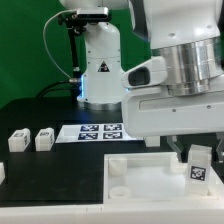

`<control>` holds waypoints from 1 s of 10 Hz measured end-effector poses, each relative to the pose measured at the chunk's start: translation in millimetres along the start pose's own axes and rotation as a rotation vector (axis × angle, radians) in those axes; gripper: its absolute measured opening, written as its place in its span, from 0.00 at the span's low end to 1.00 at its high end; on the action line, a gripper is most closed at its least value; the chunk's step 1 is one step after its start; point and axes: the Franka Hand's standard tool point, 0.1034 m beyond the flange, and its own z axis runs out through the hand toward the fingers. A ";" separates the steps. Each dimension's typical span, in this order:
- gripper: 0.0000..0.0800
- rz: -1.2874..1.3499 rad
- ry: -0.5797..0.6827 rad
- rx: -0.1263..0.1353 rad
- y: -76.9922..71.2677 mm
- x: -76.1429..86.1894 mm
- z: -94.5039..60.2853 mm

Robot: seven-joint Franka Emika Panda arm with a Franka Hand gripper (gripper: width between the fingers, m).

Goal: Assemble one leg

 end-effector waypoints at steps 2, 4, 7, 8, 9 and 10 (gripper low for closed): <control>0.40 0.310 -0.015 0.048 3.9 5.2 -0.6; 0.40 0.594 -0.037 0.058 4.7 2.7 0.7; 0.40 0.880 -0.065 0.068 1.4 -1.4 1.7; 0.39 0.877 -0.065 0.068 1.4 -1.3 1.7; 0.54 0.870 -0.065 0.067 1.4 -1.6 2.1; 0.70 0.846 -0.065 0.068 1.5 -1.7 2.3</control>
Offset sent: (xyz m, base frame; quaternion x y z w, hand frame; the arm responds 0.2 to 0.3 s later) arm -0.0021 -0.0028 -0.0053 0.0128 -0.0075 0.3922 0.9197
